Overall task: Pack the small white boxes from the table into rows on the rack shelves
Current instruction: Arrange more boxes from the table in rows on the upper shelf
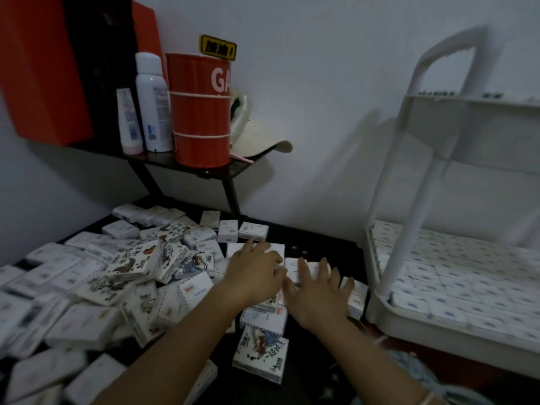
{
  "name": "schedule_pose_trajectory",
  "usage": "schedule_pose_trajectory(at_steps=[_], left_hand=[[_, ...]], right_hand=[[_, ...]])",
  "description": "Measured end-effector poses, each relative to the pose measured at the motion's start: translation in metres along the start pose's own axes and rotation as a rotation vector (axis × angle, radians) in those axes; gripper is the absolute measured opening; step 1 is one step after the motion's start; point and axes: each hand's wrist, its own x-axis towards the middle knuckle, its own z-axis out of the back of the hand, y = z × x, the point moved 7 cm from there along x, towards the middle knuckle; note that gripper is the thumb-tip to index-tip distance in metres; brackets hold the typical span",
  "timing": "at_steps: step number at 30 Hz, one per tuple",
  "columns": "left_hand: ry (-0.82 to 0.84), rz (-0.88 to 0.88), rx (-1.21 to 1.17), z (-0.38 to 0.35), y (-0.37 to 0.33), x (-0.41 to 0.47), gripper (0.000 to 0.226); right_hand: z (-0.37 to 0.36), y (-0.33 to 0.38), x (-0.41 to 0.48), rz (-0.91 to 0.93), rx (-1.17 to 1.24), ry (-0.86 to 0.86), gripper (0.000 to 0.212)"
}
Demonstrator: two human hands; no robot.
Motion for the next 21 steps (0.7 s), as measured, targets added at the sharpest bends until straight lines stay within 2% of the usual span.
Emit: schedule_pose_trajectory(at_steps=[4,8,12,16,21], left_hand=[[-0.153,-0.077,-0.120,0.002,-0.009,-0.018,0.033],[-0.173,-0.143,-0.236,0.005,-0.022,-0.033,0.027],[-0.116,-0.204,-0.393,-0.002,-0.040,-0.049,0.025],[0.043,-0.182,-0.652,-0.019,-0.061,-0.063,0.023],[0.162,-0.244,-0.603,-0.026,-0.090,-0.076,0.028]], right_hand=[[-0.001,0.002,-0.031,0.040,0.025,-0.035,0.068],[-0.001,-0.003,-0.061,0.106,0.038,-0.093,0.064],[0.006,-0.021,-0.090,0.164,0.031,-0.143,0.064],[0.020,-0.050,-0.117,0.196,-0.032,-0.191,0.063],[0.042,-0.097,-0.141,0.141,-0.066,-0.252,0.047]])
